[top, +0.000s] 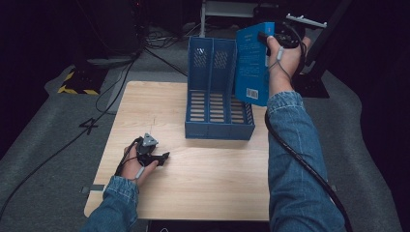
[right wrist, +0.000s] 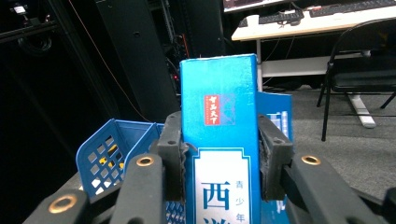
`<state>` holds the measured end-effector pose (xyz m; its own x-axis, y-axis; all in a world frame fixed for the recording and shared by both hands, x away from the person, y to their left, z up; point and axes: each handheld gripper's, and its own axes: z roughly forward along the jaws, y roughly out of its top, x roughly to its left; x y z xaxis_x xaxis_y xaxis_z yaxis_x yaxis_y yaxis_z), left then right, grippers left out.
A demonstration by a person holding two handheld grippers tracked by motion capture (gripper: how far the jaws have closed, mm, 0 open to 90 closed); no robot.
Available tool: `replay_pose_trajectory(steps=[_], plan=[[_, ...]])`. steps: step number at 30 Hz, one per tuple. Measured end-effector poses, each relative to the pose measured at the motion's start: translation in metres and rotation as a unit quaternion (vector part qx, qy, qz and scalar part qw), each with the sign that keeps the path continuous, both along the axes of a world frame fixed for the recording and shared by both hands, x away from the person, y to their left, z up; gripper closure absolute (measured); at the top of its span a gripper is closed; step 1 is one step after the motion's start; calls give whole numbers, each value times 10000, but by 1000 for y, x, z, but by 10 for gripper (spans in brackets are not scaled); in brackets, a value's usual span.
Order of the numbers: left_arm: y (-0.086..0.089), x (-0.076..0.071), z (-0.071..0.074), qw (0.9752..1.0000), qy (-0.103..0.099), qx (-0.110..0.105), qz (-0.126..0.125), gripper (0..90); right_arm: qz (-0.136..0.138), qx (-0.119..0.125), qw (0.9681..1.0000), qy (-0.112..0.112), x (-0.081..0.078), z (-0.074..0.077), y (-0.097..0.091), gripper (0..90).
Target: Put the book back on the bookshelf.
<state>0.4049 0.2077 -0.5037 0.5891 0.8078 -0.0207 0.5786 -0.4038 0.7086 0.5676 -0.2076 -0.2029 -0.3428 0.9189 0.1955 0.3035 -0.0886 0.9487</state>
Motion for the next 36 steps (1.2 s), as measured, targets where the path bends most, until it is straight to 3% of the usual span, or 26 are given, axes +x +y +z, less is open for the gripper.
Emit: replay_pose_trajectory(steps=[9, 18, 27, 33, 36], plan=[[0, 0, 0, 10000, -11, 18, -5, 298, 18, 7, 9999, -100, 6, -15, 8, 614], [0, 0, 0, 10000, 9, 24, -1, 298, 121, 22, 9998, -127, 3, -15, 23, 614], [-1, 0, 0, 10000, 9, 18, -2, 298, 213, -2, 9996, -191, -12, 9, 32, 613], [-1, 1, 0, 10000, -16, 35, 21, 298, 352, -3, 9994, 4, -34, 31, 41, 613], [-2, 1, 0, 10000, -13, 37, 22, 298, 508, 85, 9986, 119, -34, 33, 45, 613]])
